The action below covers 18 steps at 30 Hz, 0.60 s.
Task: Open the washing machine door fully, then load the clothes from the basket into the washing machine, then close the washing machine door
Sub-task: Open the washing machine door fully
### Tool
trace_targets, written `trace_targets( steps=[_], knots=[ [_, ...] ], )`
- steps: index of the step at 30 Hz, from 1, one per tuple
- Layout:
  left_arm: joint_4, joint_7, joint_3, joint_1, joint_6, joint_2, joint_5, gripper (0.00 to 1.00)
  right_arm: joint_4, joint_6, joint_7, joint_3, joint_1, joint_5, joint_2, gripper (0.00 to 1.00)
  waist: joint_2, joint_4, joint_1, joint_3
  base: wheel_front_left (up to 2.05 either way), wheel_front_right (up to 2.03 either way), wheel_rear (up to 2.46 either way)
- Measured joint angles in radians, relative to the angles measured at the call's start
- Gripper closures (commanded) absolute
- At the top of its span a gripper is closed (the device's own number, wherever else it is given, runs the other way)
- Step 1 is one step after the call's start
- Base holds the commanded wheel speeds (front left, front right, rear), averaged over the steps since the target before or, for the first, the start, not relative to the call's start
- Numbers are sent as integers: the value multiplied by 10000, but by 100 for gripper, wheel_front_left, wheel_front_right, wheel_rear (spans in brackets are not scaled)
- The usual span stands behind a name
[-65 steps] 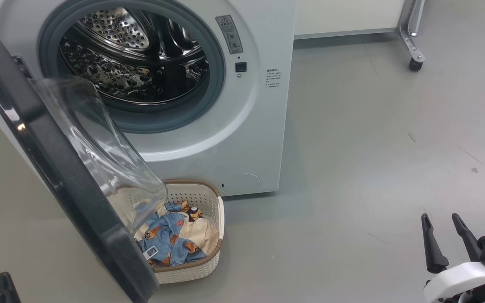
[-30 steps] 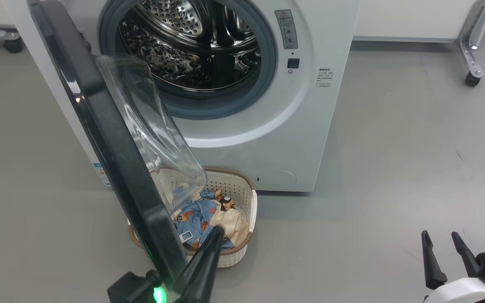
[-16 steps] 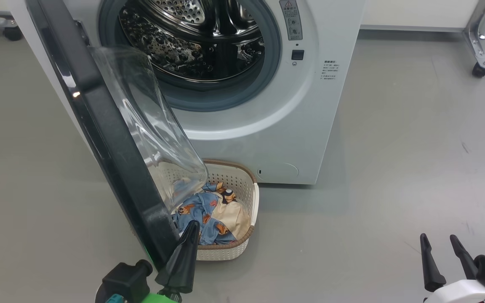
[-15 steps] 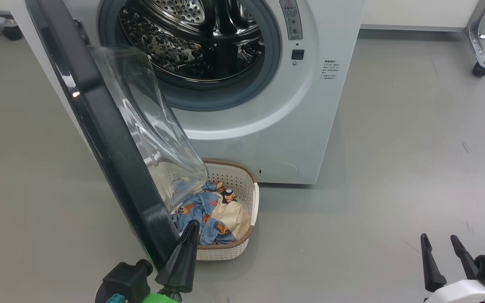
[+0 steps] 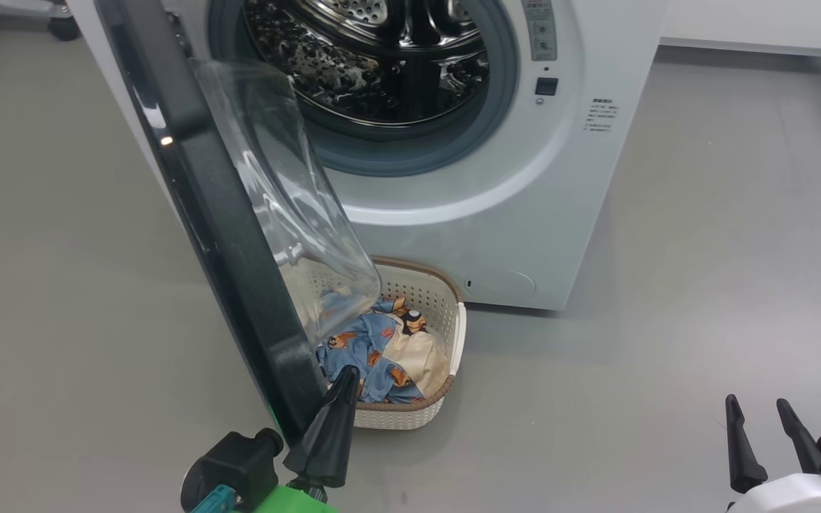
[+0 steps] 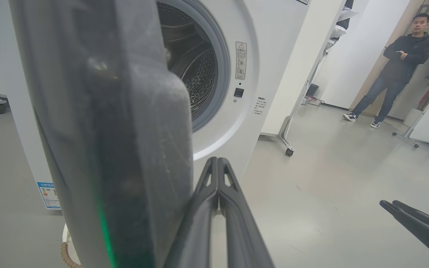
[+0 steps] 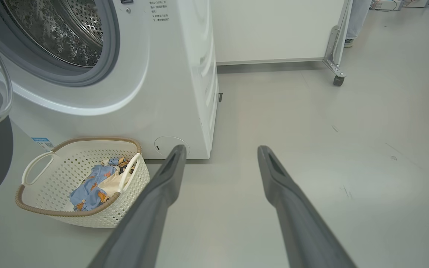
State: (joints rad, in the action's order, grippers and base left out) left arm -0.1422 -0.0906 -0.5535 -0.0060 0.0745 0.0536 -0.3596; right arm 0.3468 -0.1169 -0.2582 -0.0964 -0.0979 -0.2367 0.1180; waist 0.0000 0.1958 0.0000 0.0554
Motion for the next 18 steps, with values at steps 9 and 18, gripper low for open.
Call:
trace_targets(
  steps=[9, 18],
  knots=[
    [132, -173, -142, -122, 123, -73, -2, 100, 0, -65, 0, -94, 1, 102, -38, 0, 0, 696, 0, 152, 0, 0, 0],
    [380, -481, 174, -345, 357, -117, -8, 100, -2, -67, 0, -121, 43, 174, -35, 0, 0, 1496, 0, 322, 0, 0, 0]
  ],
)
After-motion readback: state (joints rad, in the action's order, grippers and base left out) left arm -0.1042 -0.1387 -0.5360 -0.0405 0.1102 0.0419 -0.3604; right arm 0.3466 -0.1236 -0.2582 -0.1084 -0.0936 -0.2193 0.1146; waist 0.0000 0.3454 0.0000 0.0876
